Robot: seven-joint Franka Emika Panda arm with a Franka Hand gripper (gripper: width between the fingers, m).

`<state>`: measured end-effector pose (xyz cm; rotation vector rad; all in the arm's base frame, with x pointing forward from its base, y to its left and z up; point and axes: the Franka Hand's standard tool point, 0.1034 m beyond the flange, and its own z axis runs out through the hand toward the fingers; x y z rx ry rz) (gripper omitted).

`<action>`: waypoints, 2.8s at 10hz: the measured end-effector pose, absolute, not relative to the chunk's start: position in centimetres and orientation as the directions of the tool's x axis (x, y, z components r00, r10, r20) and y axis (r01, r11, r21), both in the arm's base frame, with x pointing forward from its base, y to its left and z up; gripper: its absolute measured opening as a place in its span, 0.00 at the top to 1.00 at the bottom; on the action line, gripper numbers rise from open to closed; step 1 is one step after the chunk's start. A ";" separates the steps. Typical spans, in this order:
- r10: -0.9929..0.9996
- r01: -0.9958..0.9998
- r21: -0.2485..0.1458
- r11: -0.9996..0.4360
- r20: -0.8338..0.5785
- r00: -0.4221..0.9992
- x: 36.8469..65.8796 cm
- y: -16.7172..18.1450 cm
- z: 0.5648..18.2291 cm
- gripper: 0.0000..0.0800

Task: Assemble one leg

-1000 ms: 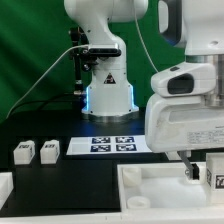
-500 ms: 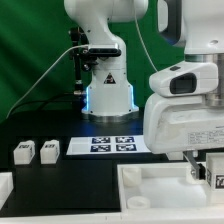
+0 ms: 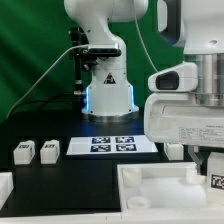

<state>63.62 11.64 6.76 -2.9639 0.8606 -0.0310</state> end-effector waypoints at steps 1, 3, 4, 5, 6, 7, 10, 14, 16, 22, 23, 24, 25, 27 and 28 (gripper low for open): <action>-0.698 -0.697 -0.054 -0.715 -0.005 0.716 63.6 11.6 6.7 0.64; -0.872 -0.871 -0.048 -0.489 -0.012 0.490 63.6 11.4 6.7 0.63; -0.957 -0.957 -0.048 -0.285 -0.039 0.287 63.4 11.4 6.6 0.63; -0.993 -0.995 -0.046 -0.093 -0.062 0.096 63.3 11.6 6.6 0.63; -0.992 -0.994 -0.047 0.095 -0.084 -0.090 63.3 11.7 6.6 0.63; -0.967 -0.971 -0.056 0.233 -0.117 -0.225 63.2 11.7 6.5 0.63; -0.900 -0.905 -0.053 0.421 -0.148 -0.410 63.1 11.9 6.6 0.63; -0.937 -0.940 -0.068 0.335 -0.132 -0.324 63.0 12.1 6.5 0.26; -0.993 -0.992 -0.111 -0.055 -0.097 0.066 62.8 12.6 6.4 0.20; -0.626 -0.622 -0.094 -0.777 0.015 0.780 62.9 12.2 6.3 0.19; -0.491 -0.487 -0.076 -0.870 0.043 0.870 63.4 12.1 6.5 0.19; -0.507 -0.503 -0.077 -0.861 0.043 0.861 63.4 12.0 6.4 0.19; -0.534 -0.530 -0.078 -0.845 0.040 0.845 63.3 12.0 6.4 0.22; -0.604 -0.600 -0.082 -0.796 0.032 0.796 63.3 12.1 6.3 0.44; -0.701 -0.697 -0.089 -0.711 0.017 0.713 63.3 12.2 6.3 0.44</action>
Offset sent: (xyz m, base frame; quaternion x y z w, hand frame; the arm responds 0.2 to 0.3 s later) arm -0.0025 -0.0125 -0.0114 0.0162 0.0113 0.4598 0.8878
